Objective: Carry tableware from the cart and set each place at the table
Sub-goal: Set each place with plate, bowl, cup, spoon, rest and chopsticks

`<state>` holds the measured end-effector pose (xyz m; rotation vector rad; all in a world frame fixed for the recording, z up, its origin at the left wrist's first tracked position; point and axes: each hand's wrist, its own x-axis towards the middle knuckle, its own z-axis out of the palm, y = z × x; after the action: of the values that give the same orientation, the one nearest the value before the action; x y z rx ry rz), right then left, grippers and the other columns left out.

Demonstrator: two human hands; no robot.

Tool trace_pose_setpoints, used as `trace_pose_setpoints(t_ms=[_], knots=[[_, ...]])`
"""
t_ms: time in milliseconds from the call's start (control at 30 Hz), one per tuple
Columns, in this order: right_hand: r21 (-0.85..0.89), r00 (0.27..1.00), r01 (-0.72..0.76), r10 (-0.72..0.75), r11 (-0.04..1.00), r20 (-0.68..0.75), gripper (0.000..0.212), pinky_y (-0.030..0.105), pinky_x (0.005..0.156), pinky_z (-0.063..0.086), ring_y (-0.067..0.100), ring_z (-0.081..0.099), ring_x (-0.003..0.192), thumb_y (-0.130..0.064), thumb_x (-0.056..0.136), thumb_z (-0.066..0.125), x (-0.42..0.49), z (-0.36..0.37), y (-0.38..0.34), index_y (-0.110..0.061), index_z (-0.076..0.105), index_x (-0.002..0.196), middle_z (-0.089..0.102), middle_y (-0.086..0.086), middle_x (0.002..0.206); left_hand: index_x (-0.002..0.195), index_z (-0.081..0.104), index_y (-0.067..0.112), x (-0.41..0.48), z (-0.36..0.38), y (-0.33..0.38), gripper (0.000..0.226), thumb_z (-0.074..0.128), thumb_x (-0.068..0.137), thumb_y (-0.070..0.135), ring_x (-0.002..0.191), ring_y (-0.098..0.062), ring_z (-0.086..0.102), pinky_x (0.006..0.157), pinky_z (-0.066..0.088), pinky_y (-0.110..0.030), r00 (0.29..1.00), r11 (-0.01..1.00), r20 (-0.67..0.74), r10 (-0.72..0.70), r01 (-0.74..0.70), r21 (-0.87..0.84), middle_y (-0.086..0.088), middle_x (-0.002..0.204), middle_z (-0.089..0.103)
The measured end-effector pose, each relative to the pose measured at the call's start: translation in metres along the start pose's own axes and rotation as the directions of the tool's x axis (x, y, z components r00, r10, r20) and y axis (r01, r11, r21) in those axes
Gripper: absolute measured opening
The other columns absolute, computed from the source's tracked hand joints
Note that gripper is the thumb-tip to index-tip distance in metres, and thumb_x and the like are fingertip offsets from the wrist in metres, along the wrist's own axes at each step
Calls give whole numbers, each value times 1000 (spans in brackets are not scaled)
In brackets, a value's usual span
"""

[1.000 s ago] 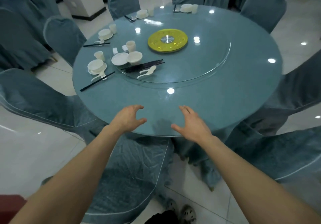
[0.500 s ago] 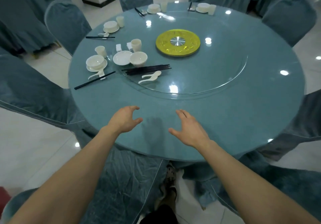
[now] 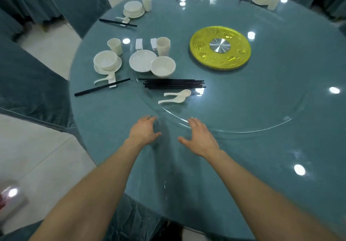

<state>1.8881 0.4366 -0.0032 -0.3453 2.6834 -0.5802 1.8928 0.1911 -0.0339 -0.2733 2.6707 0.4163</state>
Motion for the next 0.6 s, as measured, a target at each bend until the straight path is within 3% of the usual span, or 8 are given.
trace_pose_setpoints(t_ms=[133,233,433,600], knots=[[-2,997,-58,58,998,-46,95,38,130,19,20,9,162,-56,95,68,45,0,0,-9,24,164,20,5,174,169,16,35,20,4,9,115,79,79,70,162,-27,16,128,26,-50,1000,995,8,-24,23,100,-3,177,16],[-23,990,-112,110,993,-83,103,38,131,15,23,6,162,-60,94,67,72,3,2,-4,19,165,16,10,174,169,16,36,30,6,11,125,84,70,72,163,-26,12,128,27,-49,998,992,28,-48,45,115,-2,178,11],[-165,977,-193,174,967,-122,120,42,132,6,35,4,162,-79,92,53,115,9,9,9,11,163,12,24,172,169,16,36,32,5,18,127,86,69,71,163,-26,11,123,37,-48,997,985,26,-74,69,156,-2,178,9],[-389,978,-203,170,899,-118,128,49,131,10,43,9,160,-90,89,34,129,30,14,15,13,160,17,31,169,170,11,32,30,5,20,127,83,73,72,163,-26,8,125,34,-44,997,980,27,-67,61,190,-3,178,7]])
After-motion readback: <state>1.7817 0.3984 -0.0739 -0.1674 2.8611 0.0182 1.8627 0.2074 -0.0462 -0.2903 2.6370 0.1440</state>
